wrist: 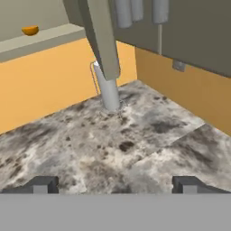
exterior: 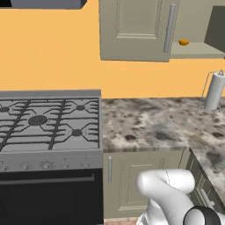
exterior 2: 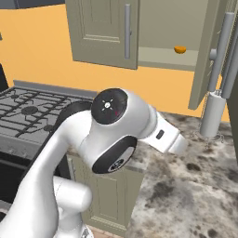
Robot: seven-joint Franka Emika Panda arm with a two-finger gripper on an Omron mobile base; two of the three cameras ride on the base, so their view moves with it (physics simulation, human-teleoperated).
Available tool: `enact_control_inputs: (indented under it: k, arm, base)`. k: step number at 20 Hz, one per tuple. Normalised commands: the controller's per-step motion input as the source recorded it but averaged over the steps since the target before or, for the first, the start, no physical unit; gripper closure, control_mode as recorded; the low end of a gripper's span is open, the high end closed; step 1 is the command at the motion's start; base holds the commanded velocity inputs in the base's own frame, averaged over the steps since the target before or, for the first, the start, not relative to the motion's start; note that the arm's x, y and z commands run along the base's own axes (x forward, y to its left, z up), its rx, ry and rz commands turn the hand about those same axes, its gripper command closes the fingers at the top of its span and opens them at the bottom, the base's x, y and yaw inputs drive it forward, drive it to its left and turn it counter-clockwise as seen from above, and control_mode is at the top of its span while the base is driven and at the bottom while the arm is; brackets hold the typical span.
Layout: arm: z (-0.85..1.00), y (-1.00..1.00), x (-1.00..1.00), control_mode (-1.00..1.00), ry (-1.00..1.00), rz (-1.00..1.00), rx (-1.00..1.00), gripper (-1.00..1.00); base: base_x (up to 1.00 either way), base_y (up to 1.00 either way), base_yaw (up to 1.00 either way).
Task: Open the cabinet. Pick the peach and peach from the cabinet and place them into the bowl. Then close the cabinet.
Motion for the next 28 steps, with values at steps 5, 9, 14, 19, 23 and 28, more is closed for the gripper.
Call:
enact_control_inputs:
  k: [5, 9, 14, 19, 23, 28]
  arm:
    - [0.00, -0.22, -0.45, -1.00, -0.52, 0.04, -0.17, -1.00]
    - [0.15, -0.01, -0.16, -1.00, -0.58, 0.05, -0.13, -1.00]
    - [0.00, 0.00, -0.04, -1.00, -0.37, 0.03, -0.08, -1.00]
    - [0.02, 0.00, -0.02, -1.00, -0.22, 0.04, -0.03, -1.00]
    - [0.02, 0.00, 0.00, -1.00, -0.04, 0.00, 0.00, -1.00]
    - [0.33, 0.00, 0.01, -1.00, -0.14, 0.03, 0.00, -1.00]
  base:
    - [0.00, 0.00, 0.00]
    - [0.00, 0.00, 0.00]
    - [0.00, 0.00, 0.00]
    - [0.00, 0.00, 0.00]
    - [0.00, 0.00, 0.00]
    - [0.00, 0.00, 0.00]
